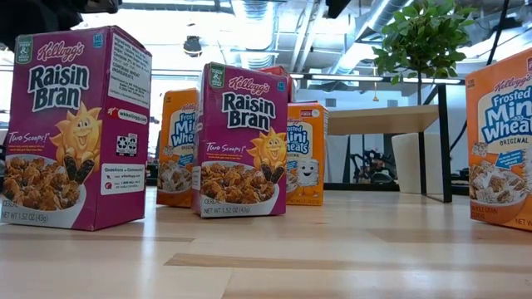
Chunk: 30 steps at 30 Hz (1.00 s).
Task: Stack cereal on shelf
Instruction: Put the red cereal box on the shelf aligned with the other red cereal boxes
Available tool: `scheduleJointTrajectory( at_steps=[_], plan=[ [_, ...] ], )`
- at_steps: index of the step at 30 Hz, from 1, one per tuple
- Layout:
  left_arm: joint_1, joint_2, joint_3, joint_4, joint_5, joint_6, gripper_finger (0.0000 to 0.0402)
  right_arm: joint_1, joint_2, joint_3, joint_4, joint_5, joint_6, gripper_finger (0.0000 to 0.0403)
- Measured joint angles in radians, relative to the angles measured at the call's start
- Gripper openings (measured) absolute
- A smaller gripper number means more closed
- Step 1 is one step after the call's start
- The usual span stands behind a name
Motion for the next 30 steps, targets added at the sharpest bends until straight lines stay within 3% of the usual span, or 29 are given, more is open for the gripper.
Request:
scheduleJointTrajectory(
  at_steps=[9,15,22,30],
  plan=[
    [0.023,-0.090,0.036,-0.068,-0.049,0.004,0.0169,-0.037,-0.060,0.000,0.107,0.057,-0.125,0.0178],
    [0.053,-0.183,0.091,-0.104,-0.124,0.037,0.0169,-0.091,-0.140,0.001,0.302,0.069,-0.236,0.0177],
    [0.072,-0.287,0.170,-0.089,-0.255,0.093,0.0169,-0.133,-0.167,0.001,0.577,0.029,-0.384,0.0185],
    [0.071,-0.389,0.224,0.087,-0.300,0.264,0.0169,-0.178,-0.091,0.000,0.697,-0.127,-0.462,0.0157]
  ],
)
